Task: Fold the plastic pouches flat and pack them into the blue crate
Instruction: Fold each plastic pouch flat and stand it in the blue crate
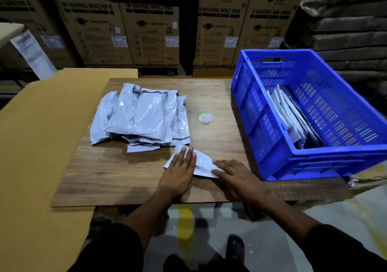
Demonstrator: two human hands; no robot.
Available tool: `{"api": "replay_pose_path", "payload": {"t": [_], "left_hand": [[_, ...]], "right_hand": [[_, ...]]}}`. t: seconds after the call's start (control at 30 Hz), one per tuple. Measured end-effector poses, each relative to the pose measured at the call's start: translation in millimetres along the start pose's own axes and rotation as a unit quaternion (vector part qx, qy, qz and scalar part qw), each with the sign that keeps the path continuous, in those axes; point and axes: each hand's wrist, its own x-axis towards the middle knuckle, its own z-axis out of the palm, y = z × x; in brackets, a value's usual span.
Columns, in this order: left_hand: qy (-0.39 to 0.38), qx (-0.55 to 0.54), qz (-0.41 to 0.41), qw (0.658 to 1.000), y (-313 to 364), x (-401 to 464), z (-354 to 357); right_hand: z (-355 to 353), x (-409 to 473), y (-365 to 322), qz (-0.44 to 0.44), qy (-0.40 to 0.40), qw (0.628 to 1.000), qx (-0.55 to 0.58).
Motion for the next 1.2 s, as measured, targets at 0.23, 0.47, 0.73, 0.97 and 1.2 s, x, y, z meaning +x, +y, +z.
{"api": "replay_pose_path", "payload": {"t": [0.23,0.47,0.73,0.97,1.2], "left_hand": [[0.015,0.018,-0.104,0.994,27.0,-29.5,-3.6],[-0.016,0.009,-0.118,0.993,24.4,-35.1,-2.5],[-0.067,-0.015,-0.133,0.989,14.4,-37.9,-1.2],[-0.035,-0.039,-0.078,0.996,24.3,-23.1,-17.8],[-0.108,-0.026,-0.083,0.990,41.6,-11.7,2.0]], "right_hand": [[16.1,6.2,-15.8,0.072,-0.020,0.988,-0.132],[28.3,-6.2,-28.0,0.109,-0.058,0.980,-0.159],[25.0,6.8,-27.9,0.153,-0.074,0.976,-0.136],[26.5,-0.7,-25.8,0.102,-0.073,0.984,-0.128],[25.6,8.9,-21.1,0.111,-0.065,0.991,-0.032]]}}
